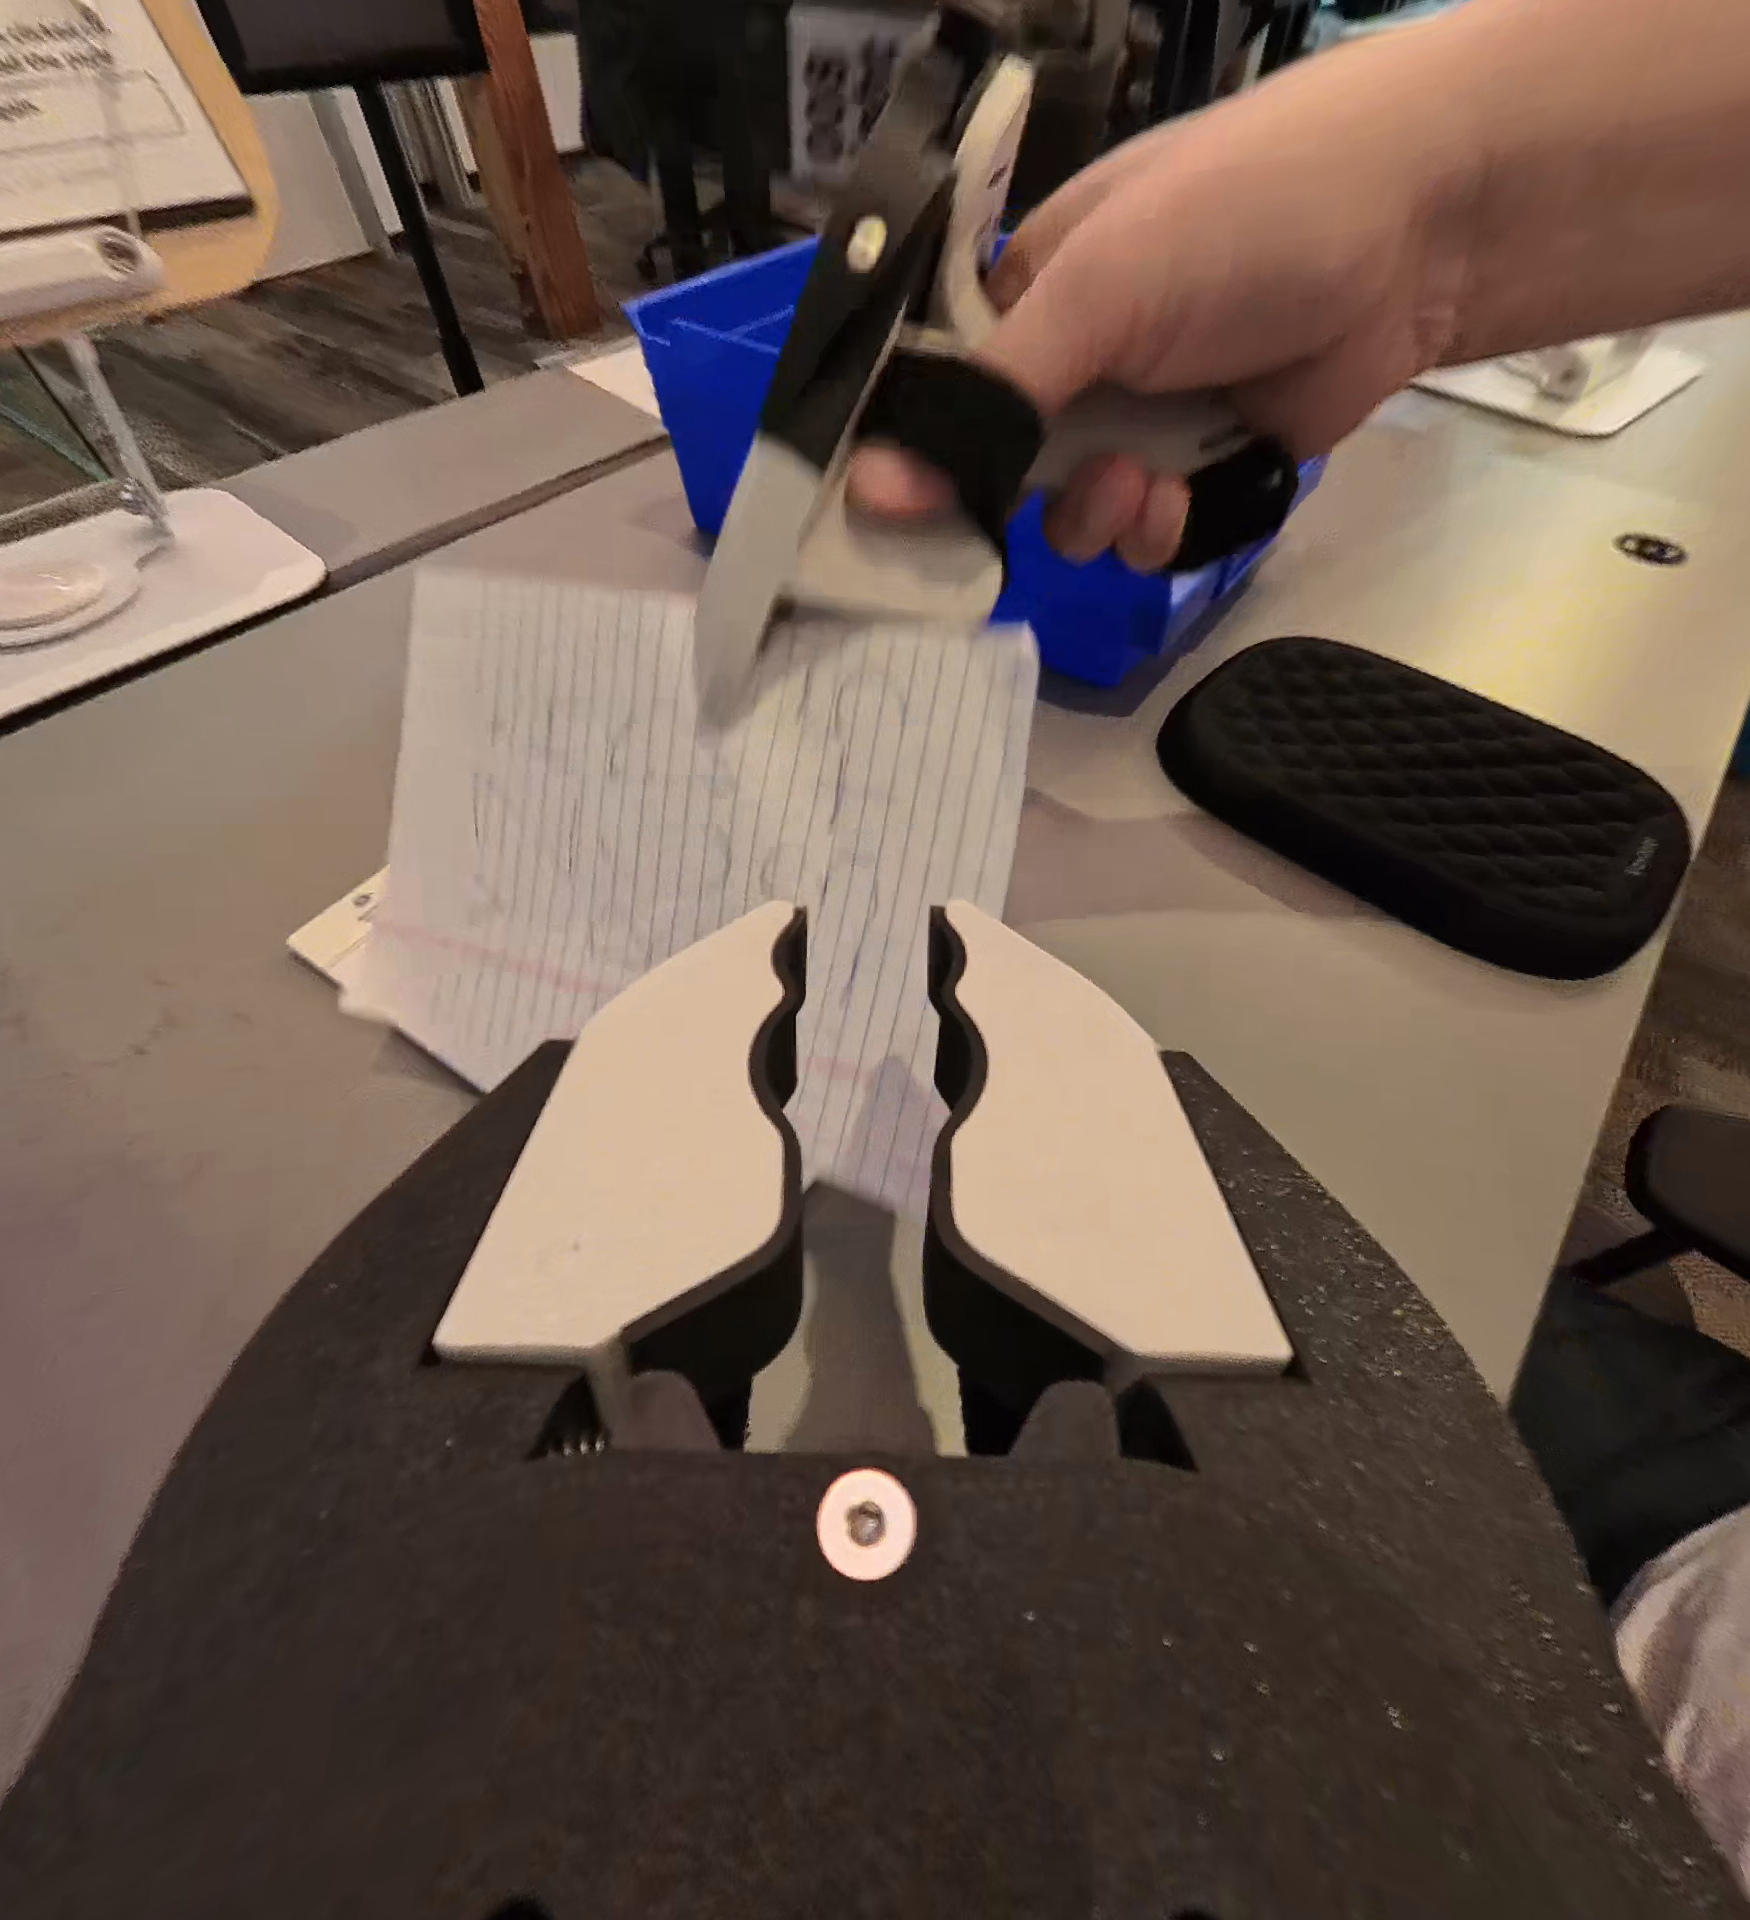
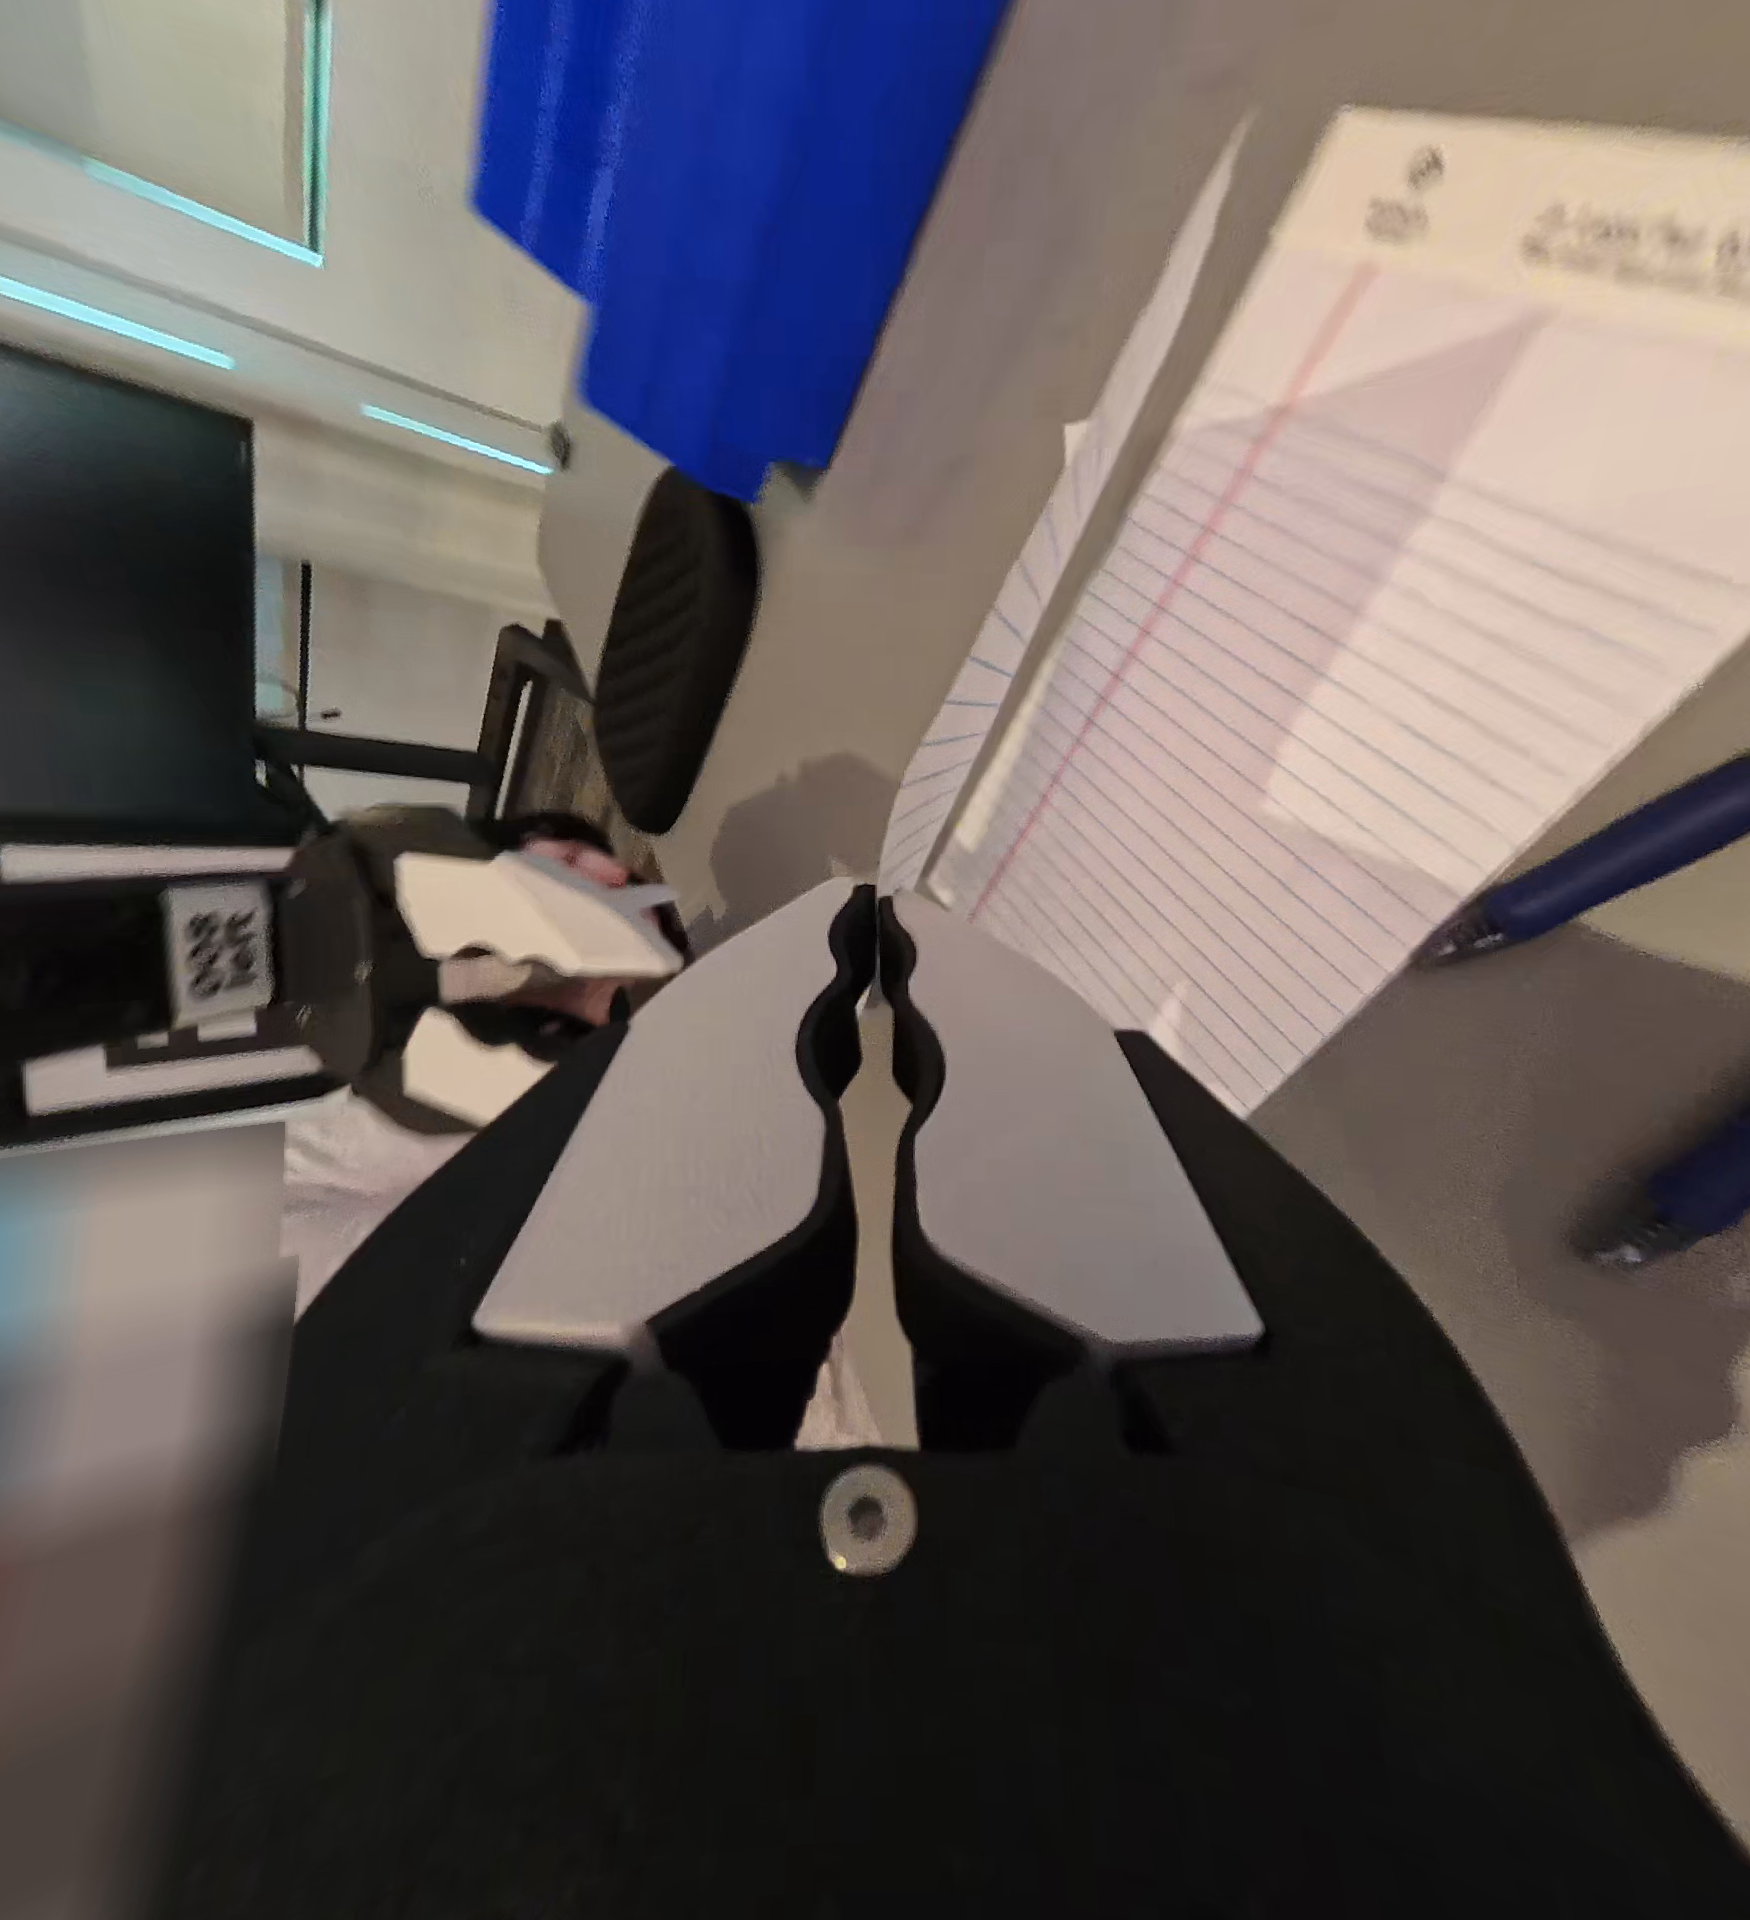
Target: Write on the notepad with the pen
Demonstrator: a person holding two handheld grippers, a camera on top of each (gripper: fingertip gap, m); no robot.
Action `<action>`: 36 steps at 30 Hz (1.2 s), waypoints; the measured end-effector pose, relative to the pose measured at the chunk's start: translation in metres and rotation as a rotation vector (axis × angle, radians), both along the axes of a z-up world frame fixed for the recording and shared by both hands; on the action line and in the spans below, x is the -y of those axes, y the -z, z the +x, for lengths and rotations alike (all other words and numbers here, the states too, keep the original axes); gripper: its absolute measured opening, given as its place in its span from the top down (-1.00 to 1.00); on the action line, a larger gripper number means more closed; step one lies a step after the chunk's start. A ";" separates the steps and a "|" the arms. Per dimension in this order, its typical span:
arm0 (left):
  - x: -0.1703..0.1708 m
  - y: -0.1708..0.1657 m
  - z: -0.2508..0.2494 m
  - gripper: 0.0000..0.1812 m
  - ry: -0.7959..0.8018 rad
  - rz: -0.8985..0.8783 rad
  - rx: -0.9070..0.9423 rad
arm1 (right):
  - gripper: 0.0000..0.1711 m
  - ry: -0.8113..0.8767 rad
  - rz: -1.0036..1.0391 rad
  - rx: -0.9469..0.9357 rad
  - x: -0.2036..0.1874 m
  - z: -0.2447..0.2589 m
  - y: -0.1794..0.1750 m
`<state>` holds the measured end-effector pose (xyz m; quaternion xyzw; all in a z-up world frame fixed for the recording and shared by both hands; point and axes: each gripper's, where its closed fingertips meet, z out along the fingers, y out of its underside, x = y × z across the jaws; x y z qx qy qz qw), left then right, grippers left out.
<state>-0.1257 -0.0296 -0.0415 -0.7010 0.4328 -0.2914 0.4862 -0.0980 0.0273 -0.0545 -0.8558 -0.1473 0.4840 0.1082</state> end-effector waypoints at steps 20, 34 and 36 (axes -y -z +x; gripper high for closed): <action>-0.019 -0.023 -0.134 0.81 -0.323 -0.035 0.108 | 1.00 0.342 0.747 0.066 -0.005 0.309 -0.185; -0.026 -0.021 -0.111 0.81 -0.312 -0.046 0.069 | 1.00 0.370 0.626 0.026 0.005 0.342 -0.144; -0.026 -0.023 -0.110 0.81 -0.315 -0.045 0.072 | 1.00 0.371 0.618 0.023 0.004 0.344 -0.140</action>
